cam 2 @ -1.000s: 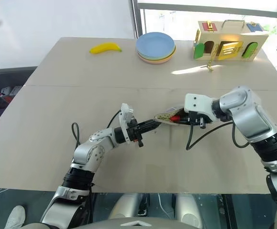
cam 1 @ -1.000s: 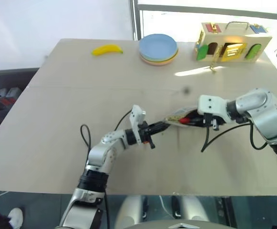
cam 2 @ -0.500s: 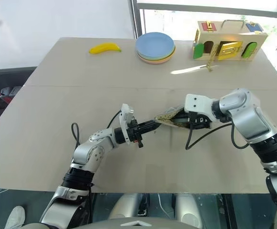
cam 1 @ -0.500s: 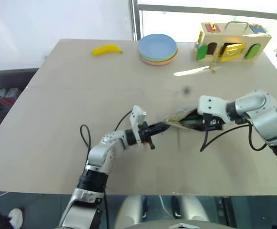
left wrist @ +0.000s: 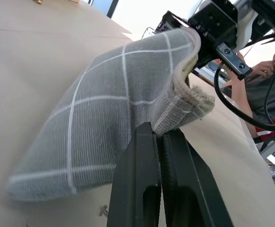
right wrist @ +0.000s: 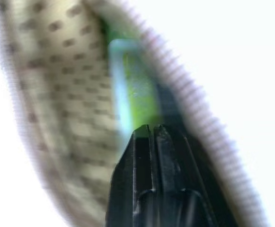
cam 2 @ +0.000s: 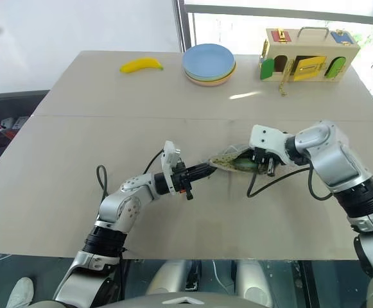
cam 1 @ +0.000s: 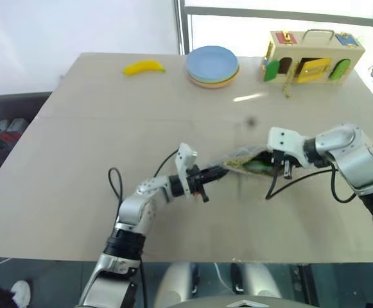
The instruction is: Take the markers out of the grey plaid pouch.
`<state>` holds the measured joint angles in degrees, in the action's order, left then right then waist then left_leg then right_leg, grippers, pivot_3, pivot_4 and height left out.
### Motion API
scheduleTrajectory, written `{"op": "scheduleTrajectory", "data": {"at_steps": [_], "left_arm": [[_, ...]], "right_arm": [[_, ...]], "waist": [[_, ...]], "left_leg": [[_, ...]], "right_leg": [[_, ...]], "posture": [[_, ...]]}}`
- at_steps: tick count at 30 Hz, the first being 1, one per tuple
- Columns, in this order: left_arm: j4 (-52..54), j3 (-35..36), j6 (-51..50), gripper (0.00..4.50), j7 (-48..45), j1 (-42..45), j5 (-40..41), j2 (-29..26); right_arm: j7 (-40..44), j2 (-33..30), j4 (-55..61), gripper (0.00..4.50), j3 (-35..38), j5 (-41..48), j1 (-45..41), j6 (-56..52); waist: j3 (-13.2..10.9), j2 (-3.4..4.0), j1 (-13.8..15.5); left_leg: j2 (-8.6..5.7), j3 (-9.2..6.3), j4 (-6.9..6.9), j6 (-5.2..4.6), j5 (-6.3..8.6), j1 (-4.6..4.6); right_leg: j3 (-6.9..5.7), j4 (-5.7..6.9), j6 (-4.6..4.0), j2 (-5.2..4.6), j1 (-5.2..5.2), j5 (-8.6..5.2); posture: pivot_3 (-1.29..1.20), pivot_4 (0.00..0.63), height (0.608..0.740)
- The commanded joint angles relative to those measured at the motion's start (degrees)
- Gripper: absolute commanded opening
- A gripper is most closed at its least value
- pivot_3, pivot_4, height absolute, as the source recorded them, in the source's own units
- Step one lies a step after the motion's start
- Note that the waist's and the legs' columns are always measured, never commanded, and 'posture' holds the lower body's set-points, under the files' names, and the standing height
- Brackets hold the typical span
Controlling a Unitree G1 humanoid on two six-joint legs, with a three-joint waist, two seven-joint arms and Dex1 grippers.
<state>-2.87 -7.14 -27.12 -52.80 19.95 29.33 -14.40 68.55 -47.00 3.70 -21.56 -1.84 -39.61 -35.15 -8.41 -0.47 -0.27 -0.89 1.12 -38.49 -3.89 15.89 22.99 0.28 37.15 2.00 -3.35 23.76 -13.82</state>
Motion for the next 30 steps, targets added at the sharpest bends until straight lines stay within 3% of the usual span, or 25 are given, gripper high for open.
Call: {"op": "scheduleTrajectory", "data": {"at_steps": [1, 19, 20, 22, 23, 30], "left_arm": [[2.01, 0.32, 0.79, 0.0, -0.4, -0.04, 0.18, -0.1], [0.9, 0.4, 1.39, 0.0, -0.59, 0.5, -0.25, -0.09], [0.93, 0.46, 1.39, 0.0, -0.58, 0.46, -0.25, -0.09], [0.88, 0.63, 1.31, 0.0, -0.59, 0.45, -0.23, -0.06], [0.82, 0.69, 1.28, 0.0, -0.62, 0.48, -0.24, -0.04], [0.09, 0.66, 1.37, 0.0, -0.96, 1.13, -0.41, 0.12]], "right_arm": [[-0.08, -0.85, 0.91, 0.06, 0.88, -0.34, -0.05, 0.15], [-4.35, 2.71, -2.57, 0.06, 3.43, 1.98, -0.25, -5.27], [-4.77, 2.78, -2.57, 0.63, 3.56, 2.01, -0.24, -5.48], [-6.18, 3.6, -2.72, 1.12, 4.44, 2.37, -0.53, -6.1], [-6.38, 3.81, -2.7, 1.63, 4.62, 2.64, -0.77, -6.34], [-3.32, 3.47, -2.08, 1.63, 2.5, 4.28, -0.47, -7.01]], "waist": [[0.0, 0.0, 0.0], [0.0, 0.0, -0.03], [0.0, 0.0, -0.04], [0.0, 0.0, -0.1], [0.0, 0.0, -0.18], [0.0, 0.0, -0.21]], "left_leg": [[0.0, 0.0, 0.0, 0.0, 0.0, 0.0], [0.0, 0.0, -0.01, 0.0, 0.0, 0.01], [0.0, 0.0, -0.01, 0.0, 0.0, 0.0], [0.0, 0.0, -0.01, 0.0, 0.0, 0.0], [0.0, 0.0, -0.01, 0.0, 0.0, 0.0], [0.0, 0.0, -0.01, 0.0, 0.0, -0.01]], "right_leg": [[0.0, 0.0, 0.0, 0.0, 0.0, 0.0], [0.0, 0.0, 0.0, 0.0, 0.0, 0.0], [0.0, 0.0, 0.0, 0.0, 0.0, 0.0], [0.0, 0.01, 0.0, 0.01, 0.0, 0.0], [0.0, 0.01, 0.0, 0.01, 0.0, 0.0], [0.0, 0.03, 0.0, 0.01, 0.0, 0.0]], "posture": [[0.0, 0.15, 0.74], [0.0, 0.15, 0.74], [0.0, 0.15, 0.74], [0.0, 0.15, 0.74], [0.0, 0.15, 0.74], [0.0, 0.15, 0.74]]}}
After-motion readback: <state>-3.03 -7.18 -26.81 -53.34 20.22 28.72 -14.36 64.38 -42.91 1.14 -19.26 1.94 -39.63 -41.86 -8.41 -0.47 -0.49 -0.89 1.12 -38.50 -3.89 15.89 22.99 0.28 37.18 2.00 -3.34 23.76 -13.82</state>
